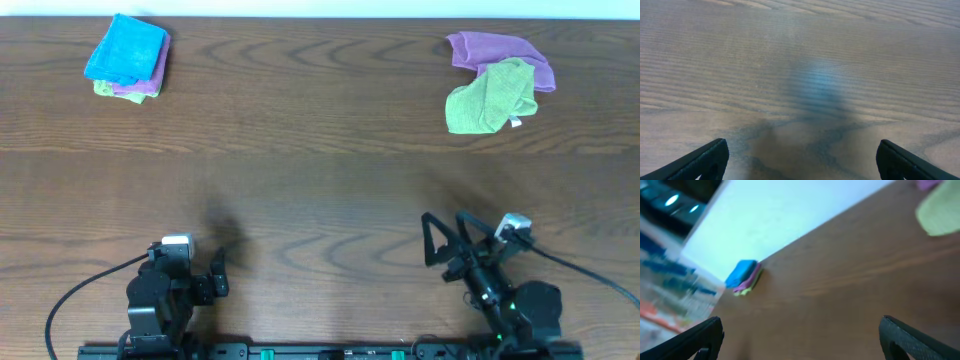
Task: Fold the cloth
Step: 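Reach the right gripper to the lime-green cloth on the purple cloth and grasp it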
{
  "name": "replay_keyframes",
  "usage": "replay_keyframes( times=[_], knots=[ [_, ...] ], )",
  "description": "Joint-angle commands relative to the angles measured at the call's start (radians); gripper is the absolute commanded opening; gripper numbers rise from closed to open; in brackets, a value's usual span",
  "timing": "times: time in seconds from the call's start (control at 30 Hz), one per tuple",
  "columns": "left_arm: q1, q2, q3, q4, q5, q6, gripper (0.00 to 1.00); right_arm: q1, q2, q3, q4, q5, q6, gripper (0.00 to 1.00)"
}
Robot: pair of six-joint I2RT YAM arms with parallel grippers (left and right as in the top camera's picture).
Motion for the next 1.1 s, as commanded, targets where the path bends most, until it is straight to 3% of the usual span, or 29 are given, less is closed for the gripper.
replay_keyframes(
  times=[0.0, 0.13, 0.23, 0.4, 0.47, 0.57, 0.63, 0.8, 1.07],
  knots=[
    [0.006, -0.006, -0.010, -0.004, 0.003, -0.015, 0.95, -0.008, 0.126, 0.000, 0.068, 0.084, 0.034, 0.99],
    [0.006, -0.006, -0.010, -0.004, 0.003, -0.015, 0.95, -0.017, 0.452, 0.016, 0.307, 0.090, 0.032, 0.91],
    [0.006, -0.006, -0.010, -0.004, 0.003, -0.015, 0.95, -0.039, 0.661, 0.066, 0.390, 0.092, 0.013, 0.90],
    [0.006, -0.006, -0.010, -0.004, 0.003, -0.015, 0.95, -0.068, 0.994, 0.287, 0.375, 0.039, -0.134, 0.90],
    [0.006, -0.006, -0.010, -0.004, 0.003, -0.015, 0.95, -0.069, 1.105, 0.415, 0.294, 0.038, -0.219, 0.85],
    [0.006, -0.006, -0.010, -0.004, 0.003, -0.015, 0.95, -0.069, 1.196, 0.549, 0.194, 0.090, -0.309, 0.81],
    [0.006, -0.006, -0.010, -0.004, 0.003, -0.015, 0.95, -0.069, 1.238, 0.623, 0.138, 0.182, -0.378, 0.90],
    [0.006, -0.006, -0.010, -0.004, 0.003, -0.015, 0.95, -0.100, 1.324, 0.735, 0.066, 0.375, -0.541, 0.94],
    [0.006, -0.006, -0.010, -0.004, 0.003, -0.015, 0.95, -0.229, 1.544, 0.850, 0.041, 0.365, -0.586, 0.92]
  ],
)
